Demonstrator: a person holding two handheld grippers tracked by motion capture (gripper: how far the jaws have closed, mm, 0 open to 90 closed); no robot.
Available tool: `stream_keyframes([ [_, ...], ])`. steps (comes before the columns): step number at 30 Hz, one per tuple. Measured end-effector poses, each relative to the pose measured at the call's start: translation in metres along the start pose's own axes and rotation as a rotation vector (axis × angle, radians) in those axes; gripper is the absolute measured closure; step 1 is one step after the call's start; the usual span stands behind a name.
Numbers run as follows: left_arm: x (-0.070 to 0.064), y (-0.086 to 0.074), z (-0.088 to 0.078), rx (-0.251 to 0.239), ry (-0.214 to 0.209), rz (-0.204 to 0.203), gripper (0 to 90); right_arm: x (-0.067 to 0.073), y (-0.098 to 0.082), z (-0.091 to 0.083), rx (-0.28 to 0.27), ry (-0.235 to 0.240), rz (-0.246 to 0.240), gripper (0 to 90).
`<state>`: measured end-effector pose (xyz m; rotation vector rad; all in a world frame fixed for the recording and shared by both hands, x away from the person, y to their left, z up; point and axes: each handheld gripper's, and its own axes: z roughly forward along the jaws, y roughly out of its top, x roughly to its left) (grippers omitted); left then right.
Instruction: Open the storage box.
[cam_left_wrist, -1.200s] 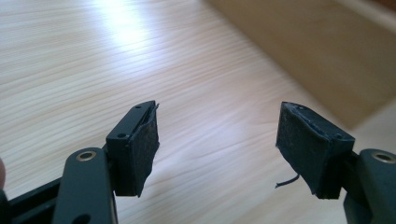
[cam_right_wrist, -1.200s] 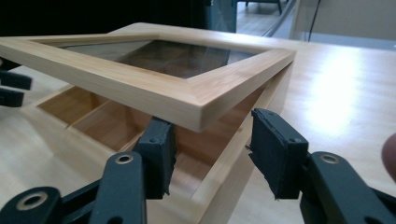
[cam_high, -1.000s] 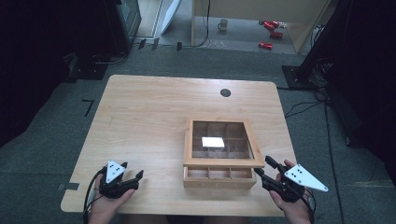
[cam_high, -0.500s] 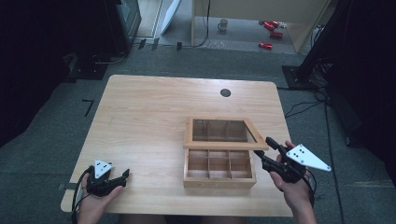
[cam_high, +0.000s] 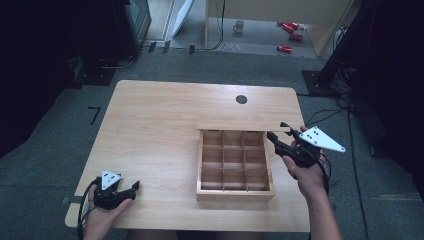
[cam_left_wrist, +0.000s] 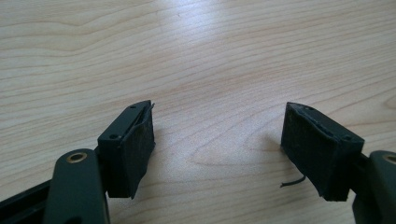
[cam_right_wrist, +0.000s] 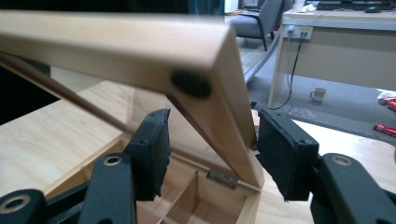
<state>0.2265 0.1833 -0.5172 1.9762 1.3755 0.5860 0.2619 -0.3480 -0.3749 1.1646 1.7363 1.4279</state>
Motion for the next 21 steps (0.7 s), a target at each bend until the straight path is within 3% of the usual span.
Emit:
stream_keyframes([
  [9,-0.002,0.0,0.0,0.003,0.009,0.01,26.6,-0.016,0.007,0.027,-0.013,0.005,0.021,45.9],
  [13,-0.002,0.0,0.001,0.001,0.01,0.009,26.7,-0.022,0.009,0.038,-0.017,0.001,0.015,49.5],
  [21,-0.003,0.0,0.0,0.002,0.008,0.006,26.9,-0.035,0.012,0.058,-0.017,-0.024,0.049,57.6],
])
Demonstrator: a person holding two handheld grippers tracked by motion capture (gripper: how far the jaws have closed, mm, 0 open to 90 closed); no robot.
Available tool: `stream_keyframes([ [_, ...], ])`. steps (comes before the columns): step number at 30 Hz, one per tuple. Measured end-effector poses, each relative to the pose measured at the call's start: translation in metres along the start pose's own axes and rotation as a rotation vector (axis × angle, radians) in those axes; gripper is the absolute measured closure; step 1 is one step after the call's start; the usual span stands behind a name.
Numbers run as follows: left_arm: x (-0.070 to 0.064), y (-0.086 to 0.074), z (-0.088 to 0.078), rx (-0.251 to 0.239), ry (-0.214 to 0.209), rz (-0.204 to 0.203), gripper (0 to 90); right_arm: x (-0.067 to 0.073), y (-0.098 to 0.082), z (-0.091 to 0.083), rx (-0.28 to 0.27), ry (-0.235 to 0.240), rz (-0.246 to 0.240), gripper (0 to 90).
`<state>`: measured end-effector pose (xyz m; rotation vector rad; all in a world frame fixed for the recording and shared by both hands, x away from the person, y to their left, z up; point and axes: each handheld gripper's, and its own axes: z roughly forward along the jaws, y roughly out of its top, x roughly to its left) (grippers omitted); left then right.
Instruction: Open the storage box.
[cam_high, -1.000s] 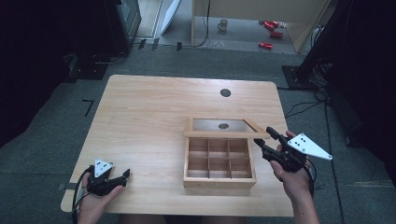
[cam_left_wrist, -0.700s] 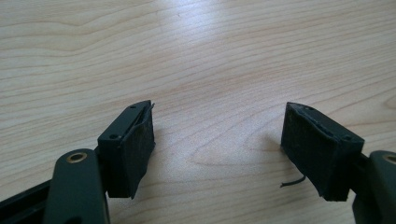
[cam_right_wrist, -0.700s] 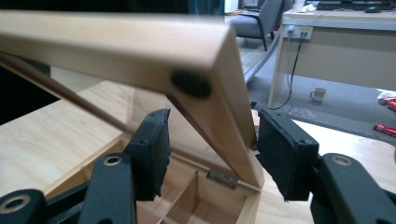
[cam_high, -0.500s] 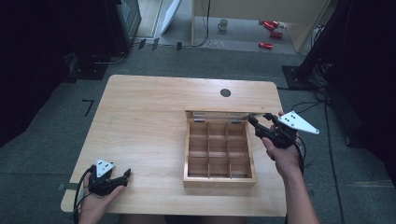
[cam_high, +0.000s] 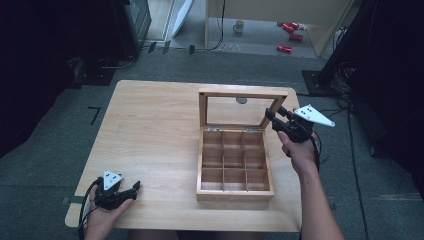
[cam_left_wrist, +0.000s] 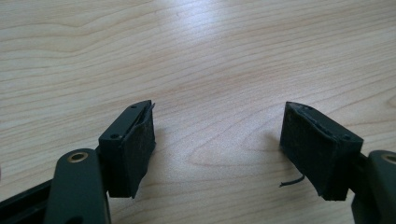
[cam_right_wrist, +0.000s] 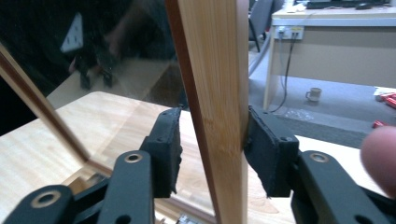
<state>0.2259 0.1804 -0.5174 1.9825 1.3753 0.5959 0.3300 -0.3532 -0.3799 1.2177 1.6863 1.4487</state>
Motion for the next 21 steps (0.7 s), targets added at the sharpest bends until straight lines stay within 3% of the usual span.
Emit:
stream_keyframes([
  [6,0.0,0.0,0.0,0.0,0.001,0.004,26.9,-0.007,0.009,0.018,0.027,-0.048,0.028,63.9],
  [11,0.0,0.0,0.0,0.0,0.0,0.001,26.9,-0.011,0.012,0.032,0.061,-0.163,0.099,67.0],
  [13,0.0,0.0,0.0,0.0,0.0,0.002,26.9,-0.014,0.012,0.037,0.066,-0.177,0.121,67.1],
  [21,0.0,0.0,0.0,0.0,-0.001,0.004,27.0,-0.019,0.013,0.045,0.079,-0.171,0.13,67.1],
])
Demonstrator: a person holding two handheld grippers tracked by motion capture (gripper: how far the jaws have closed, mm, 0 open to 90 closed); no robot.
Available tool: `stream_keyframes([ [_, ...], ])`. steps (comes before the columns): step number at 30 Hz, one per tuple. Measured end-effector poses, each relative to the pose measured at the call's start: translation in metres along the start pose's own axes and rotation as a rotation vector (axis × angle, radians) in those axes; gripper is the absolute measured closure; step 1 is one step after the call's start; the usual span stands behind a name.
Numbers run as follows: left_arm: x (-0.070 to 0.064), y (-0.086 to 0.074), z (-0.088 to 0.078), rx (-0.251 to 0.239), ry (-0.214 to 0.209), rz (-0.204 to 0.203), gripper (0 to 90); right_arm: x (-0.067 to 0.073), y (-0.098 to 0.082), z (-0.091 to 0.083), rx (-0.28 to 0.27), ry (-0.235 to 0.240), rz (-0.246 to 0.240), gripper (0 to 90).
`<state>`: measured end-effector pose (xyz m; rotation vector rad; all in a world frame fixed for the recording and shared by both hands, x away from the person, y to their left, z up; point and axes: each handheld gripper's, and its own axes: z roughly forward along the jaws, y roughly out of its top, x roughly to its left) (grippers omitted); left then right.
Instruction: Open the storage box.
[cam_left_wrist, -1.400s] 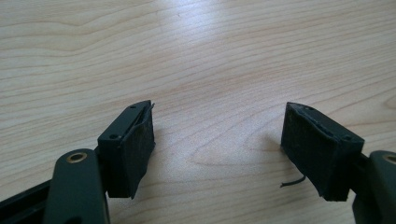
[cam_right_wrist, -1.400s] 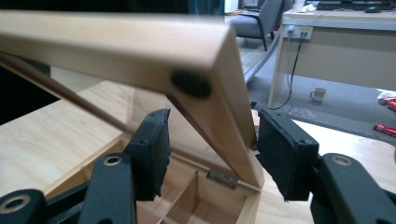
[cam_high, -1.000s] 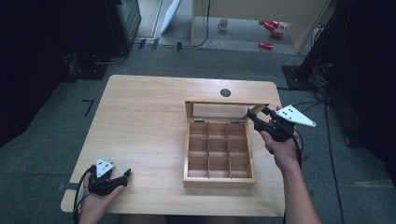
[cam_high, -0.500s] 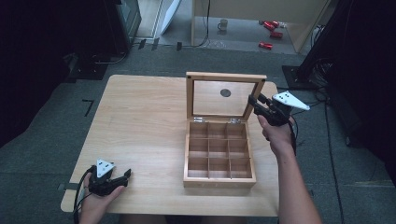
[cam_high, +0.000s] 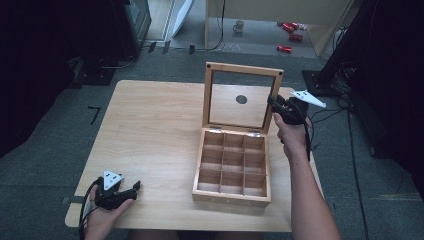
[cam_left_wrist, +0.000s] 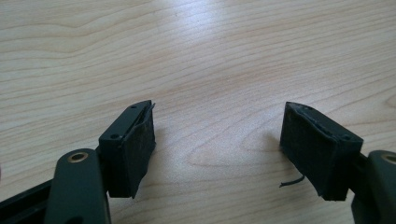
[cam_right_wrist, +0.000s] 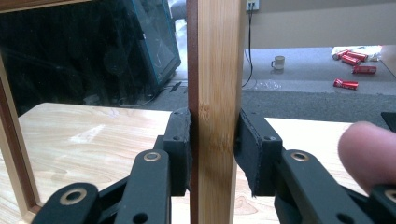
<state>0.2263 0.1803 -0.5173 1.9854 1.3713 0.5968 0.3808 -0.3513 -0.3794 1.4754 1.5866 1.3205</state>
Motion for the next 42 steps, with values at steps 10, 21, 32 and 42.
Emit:
stream_keyframes([
  [10,0.0,0.0,0.0,0.0,0.001,0.0,27.1,0.001,0.006,0.003,0.025,0.008,0.027,59.4],
  [21,0.0,0.0,0.0,0.001,0.001,0.002,27.1,-0.001,0.004,-0.021,0.069,0.07,0.032,18.1],
  [32,0.0,0.0,0.0,0.001,0.002,0.002,27.1,-0.004,-0.026,-0.057,0.121,0.072,-0.025,9.4],
  [42,0.0,0.0,0.0,0.001,0.003,0.003,27.1,-0.012,-0.074,-0.089,0.188,0.062,-0.097,8.1],
])
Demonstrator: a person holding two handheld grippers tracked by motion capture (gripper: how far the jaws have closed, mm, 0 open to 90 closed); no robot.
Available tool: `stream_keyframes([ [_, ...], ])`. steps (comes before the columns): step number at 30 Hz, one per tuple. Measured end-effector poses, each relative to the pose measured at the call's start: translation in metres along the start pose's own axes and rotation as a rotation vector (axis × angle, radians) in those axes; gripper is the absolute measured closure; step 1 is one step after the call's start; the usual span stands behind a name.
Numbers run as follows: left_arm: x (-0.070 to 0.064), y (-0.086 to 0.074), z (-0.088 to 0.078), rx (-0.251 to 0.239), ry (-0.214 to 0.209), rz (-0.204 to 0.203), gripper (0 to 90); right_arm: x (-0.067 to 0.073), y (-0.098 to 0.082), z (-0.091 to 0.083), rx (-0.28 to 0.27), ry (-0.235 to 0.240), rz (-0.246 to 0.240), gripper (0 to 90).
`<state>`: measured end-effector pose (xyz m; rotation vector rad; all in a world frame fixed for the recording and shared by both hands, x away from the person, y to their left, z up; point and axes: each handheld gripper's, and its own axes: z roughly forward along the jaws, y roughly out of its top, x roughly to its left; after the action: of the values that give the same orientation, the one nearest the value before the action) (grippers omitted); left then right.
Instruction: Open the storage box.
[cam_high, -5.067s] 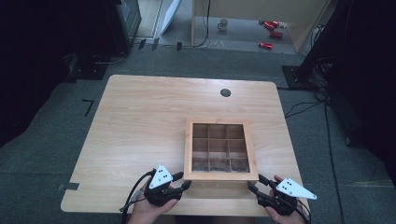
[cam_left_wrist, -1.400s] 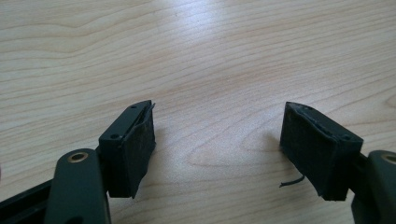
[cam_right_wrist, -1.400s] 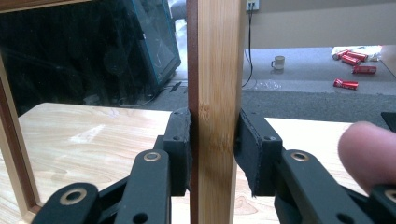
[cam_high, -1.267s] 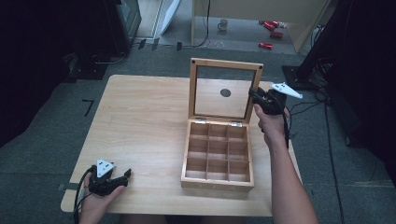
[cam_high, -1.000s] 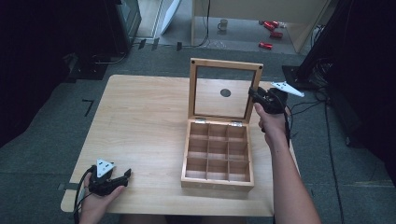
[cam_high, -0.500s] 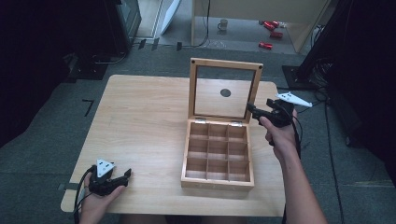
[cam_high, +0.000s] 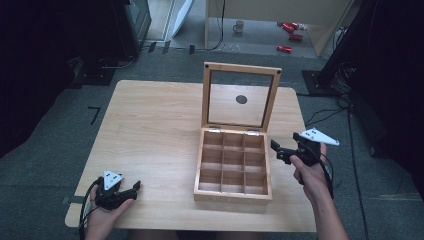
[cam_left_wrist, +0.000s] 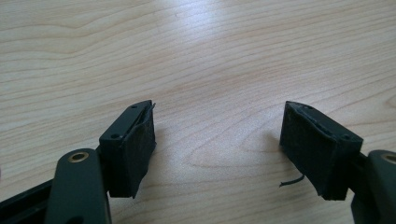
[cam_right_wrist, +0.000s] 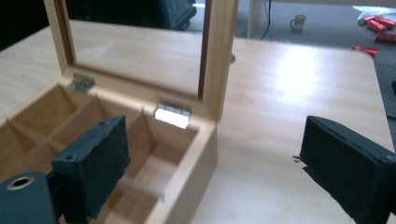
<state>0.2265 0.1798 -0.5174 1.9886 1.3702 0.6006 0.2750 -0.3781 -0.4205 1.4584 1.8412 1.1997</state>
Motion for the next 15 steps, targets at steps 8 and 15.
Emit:
stream_keyframes([
  [8,0.0,0.0,0.0,0.0,0.0,0.0,27.2,-0.006,-0.044,-0.016,0.027,-0.024,0.021,8.1],
  [15,0.0,0.0,0.0,0.0,0.001,-0.001,27.2,-0.016,-0.078,-0.029,0.054,-0.049,0.053,8.1],
])
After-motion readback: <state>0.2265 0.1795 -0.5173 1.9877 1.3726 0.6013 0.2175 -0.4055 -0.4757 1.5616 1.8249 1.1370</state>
